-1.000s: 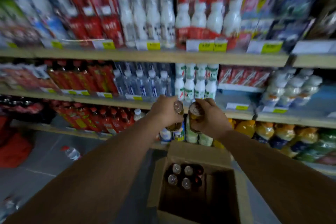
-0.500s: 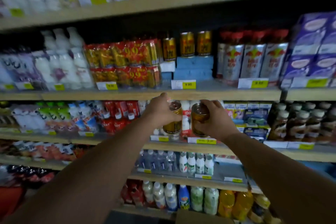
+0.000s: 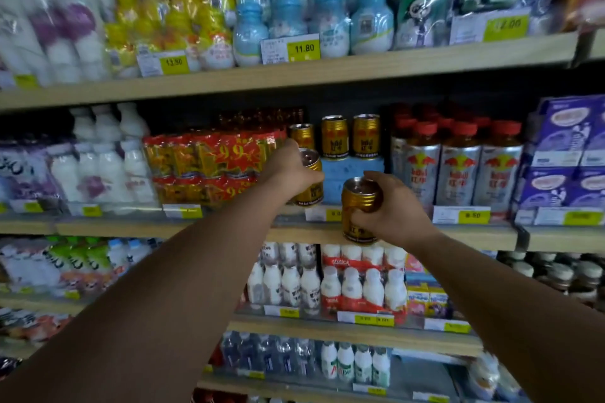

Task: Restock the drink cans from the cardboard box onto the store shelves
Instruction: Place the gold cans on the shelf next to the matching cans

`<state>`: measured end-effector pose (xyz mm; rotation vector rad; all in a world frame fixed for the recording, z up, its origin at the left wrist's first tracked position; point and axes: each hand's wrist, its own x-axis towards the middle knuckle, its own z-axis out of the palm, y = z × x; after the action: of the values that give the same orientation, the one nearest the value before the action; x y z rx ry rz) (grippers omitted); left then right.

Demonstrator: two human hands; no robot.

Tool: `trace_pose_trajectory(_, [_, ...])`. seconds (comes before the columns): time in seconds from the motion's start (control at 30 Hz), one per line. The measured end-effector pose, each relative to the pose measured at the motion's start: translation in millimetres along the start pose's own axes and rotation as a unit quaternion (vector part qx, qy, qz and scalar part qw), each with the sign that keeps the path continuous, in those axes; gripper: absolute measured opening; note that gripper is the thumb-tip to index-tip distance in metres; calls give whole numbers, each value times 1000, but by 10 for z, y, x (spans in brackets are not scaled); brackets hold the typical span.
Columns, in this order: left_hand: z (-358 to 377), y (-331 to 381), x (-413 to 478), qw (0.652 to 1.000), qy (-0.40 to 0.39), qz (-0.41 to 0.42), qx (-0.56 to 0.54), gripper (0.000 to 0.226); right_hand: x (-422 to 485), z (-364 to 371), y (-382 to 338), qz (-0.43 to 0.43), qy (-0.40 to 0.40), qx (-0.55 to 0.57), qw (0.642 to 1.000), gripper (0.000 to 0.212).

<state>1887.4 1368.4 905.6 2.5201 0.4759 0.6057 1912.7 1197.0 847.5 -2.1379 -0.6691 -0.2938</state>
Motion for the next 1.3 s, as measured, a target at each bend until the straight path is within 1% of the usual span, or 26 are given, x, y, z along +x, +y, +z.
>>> trace_pose_trajectory(0.13, [92,-73,346,1000,-14,-9,-8,59,136,17,-97,0,3,0,1000,78])
trace_pose_trajectory(0.17, [121,-99,406,1000,-28,-5,5,58,167,33,-126,-3,3,-5,1000,77])
trace_pose_trajectory(0.23, [294,-258,642,996,-81,12,29,54,278,223,-135,18,20,-13,1000,77])
trace_pose_trajectory(0.3, [349,-285,689,994,-99,12,42,50,314,226,-176,17,25,-8,1000,76])
trace_pose_trajectory(0.4, [364,-289,705,992,-111,24,57,50,363,210,-204,18,33,3,999,73])
trace_pose_trajectory(0.5, [416,-323,685,990,-124,15,71,53,369,196,-196,16,35,27,999,65])
trace_pose_trajectory(0.57, [446,-350,683,989,-125,12,73,53,393,178,-190,19,46,28,998,65])
trace_pose_trajectory(0.7, [568,-415,716,987,-109,37,111,59,504,170,-144,24,62,15,998,65])
trace_pose_trajectory(0.77, [656,-429,707,980,-113,53,153,60,530,150,-146,24,64,12,998,66])
trace_pose_trajectory(0.8, [682,-435,702,975,-108,60,182,58,540,140,-162,22,64,16,998,67])
trace_pose_trajectory(0.9, [672,-463,661,962,-62,105,246,41,570,127,-225,16,66,21,997,65])
trace_pose_trajectory(0.97, [601,-505,600,952,-33,153,264,43,602,123,-278,14,68,28,997,64])
trace_pose_trajectory(1.0, [552,-540,570,948,-16,183,261,48,626,119,-312,11,71,34,997,61])
trace_pose_trajectory(1.07, [411,-629,504,947,28,238,214,51,670,111,-390,6,72,44,996,55])
trace_pose_trajectory(1.13, [222,-748,426,946,61,272,164,39,736,123,-464,8,66,60,996,61])
trace_pose_trajectory(1.23, [-55,-964,292,945,66,282,152,21,874,195,-563,1,63,65,996,69])
trace_pose_trajectory(1.3, [-164,-1092,229,948,54,269,161,17,981,277,-619,1,58,53,997,74])
